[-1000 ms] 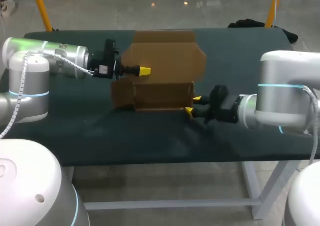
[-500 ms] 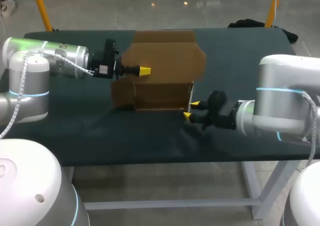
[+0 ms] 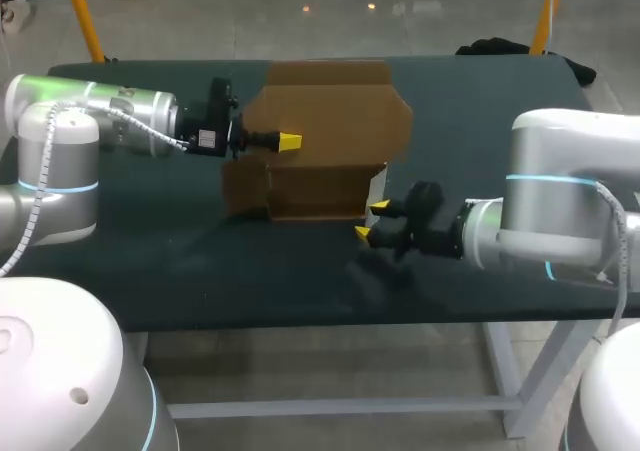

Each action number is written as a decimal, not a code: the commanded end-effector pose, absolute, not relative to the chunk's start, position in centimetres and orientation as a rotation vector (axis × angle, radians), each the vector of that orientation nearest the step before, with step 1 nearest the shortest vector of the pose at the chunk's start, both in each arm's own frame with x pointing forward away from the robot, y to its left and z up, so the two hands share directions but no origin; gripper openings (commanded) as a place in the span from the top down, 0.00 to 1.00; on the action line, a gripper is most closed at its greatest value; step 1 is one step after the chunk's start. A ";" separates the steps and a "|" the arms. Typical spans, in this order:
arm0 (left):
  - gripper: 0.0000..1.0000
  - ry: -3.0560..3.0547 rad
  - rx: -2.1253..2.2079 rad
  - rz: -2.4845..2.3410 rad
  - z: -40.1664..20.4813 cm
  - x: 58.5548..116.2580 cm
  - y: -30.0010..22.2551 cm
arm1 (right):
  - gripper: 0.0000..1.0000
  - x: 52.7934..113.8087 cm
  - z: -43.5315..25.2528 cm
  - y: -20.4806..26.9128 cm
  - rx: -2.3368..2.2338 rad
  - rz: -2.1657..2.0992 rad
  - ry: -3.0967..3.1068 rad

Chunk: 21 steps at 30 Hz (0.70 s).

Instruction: Assemble the packaging by folding the flat box into shape, placing the metal phone stand inside, and closing the box properly

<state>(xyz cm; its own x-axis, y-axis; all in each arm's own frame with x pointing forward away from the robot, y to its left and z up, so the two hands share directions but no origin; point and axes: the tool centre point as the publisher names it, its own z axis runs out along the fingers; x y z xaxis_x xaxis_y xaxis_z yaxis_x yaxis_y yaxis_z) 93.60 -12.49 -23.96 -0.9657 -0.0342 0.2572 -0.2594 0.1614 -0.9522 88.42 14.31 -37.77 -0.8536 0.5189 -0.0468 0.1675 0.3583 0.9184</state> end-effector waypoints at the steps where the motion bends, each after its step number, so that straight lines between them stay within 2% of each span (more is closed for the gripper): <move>1: 1.00 -2.252 0.286 1.905 -24.3 93.6 -12.6 | 0.39 88.0 -37.7 14.5 0.596 1.495 2.295; 21: 1.00 -2.252 0.286 1.905 -24.3 93.6 -12.6 | 0.42 85.7 -36.9 9.1 0.554 1.506 2.302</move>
